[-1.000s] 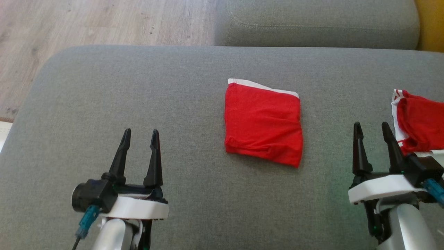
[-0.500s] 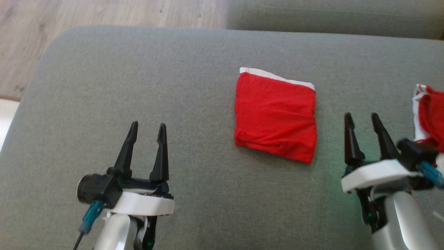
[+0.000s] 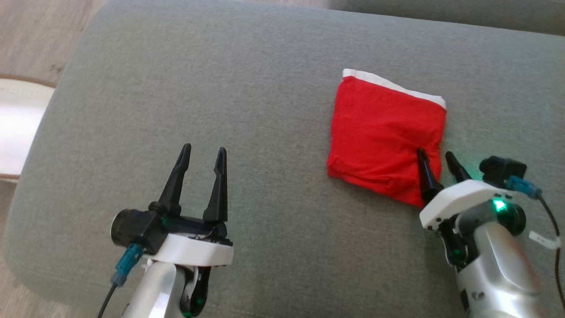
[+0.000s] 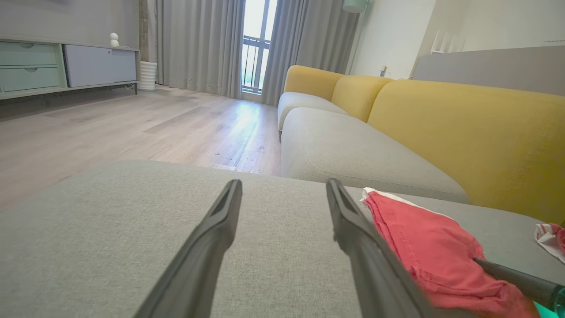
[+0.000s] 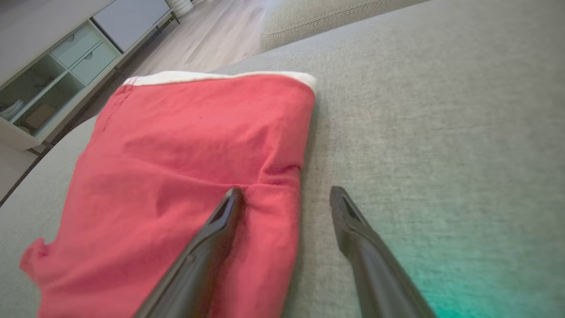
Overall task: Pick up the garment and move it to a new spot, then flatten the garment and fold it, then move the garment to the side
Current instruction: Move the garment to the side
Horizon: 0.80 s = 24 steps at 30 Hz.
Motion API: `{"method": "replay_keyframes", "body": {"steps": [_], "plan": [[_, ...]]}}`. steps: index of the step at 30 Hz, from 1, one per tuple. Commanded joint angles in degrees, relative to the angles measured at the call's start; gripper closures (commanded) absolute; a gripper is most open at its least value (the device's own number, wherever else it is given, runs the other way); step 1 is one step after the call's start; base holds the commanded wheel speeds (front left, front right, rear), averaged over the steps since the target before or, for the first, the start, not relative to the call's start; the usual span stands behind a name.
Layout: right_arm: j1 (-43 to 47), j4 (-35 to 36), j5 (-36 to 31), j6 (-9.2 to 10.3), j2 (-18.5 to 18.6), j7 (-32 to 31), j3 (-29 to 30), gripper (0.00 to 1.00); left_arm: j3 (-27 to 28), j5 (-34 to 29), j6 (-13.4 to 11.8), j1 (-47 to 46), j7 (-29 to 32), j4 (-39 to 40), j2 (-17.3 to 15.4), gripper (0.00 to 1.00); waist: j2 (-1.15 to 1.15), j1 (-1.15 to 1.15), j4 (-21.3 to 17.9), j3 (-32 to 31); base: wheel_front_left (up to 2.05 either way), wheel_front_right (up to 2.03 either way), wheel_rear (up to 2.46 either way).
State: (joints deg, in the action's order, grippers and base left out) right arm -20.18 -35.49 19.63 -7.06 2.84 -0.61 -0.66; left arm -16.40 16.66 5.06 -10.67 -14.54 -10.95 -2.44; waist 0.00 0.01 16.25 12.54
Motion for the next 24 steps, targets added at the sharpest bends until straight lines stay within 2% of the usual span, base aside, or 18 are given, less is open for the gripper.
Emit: {"method": "replay_keyframes", "body": {"steps": [1, 7, 8, 9, 10, 16, 24], "plan": [[-2.5, -0.1, -0.3, -0.43, 0.0, -0.1, -1.9, 0.00, 1.9, 0.5, -0.2, -2.4, -0.5, 1.7, -0.4, 0.00, 0.00, -0.01, 0.6, 0.3, 0.00, 0.00, 0.00], [-5.3, -6.3, -0.4, -0.43, 0.0, -0.5, -4.1, 0.00, 2.0, 0.6, -0.2, -2.7, -0.5, 1.5, -0.4, 0.00, 0.00, -0.01, 1.1, 0.6, 0.00, 0.00, 0.00], [-5.7, -7.0, -0.8, -0.43, 0.0, -0.4, -4.5, 0.20, 2.0, 0.6, -0.2, -2.7, -0.5, 1.5, -0.4, 0.00, 0.00, -0.01, 1.1, 0.6, 0.00, 0.00, 0.00], [-6.1, -7.6, -1.7, -0.43, 0.0, -0.1, -5.0, 0.72, 2.0, 0.6, -0.3, -2.7, -0.5, 1.5, -0.4, 0.00, 0.00, -0.01, 1.0, 0.5, 0.00, 0.00, 0.00], [-6.5, -8.1, -2.7, -0.43, 0.0, 0.3, -5.5, 1.00, 1.9, 0.6, -0.3, -2.6, -0.5, 1.4, -0.4, 0.00, 0.00, -0.01, 0.9, 0.4, 0.00, 0.00, 0.00], [-8.2, -9.7, -6.9, -0.43, 0.0, 3.2, -6.4, 1.00, 1.7, 0.3, -0.2, -2.2, -0.5, 1.1, -0.4, 0.00, 0.00, -0.01, -0.8, -0.8, 0.00, 0.00, 0.00], [-10.0, -7.8, -19.2, -0.43, 1.2, 5.7, -7.4, 1.00, -1.4, -0.5, 0.3, -1.2, -0.5, 1.2, -0.4, 0.00, 0.00, -0.01, -6.0, -3.7, 0.00, 0.00, 0.00]]}}
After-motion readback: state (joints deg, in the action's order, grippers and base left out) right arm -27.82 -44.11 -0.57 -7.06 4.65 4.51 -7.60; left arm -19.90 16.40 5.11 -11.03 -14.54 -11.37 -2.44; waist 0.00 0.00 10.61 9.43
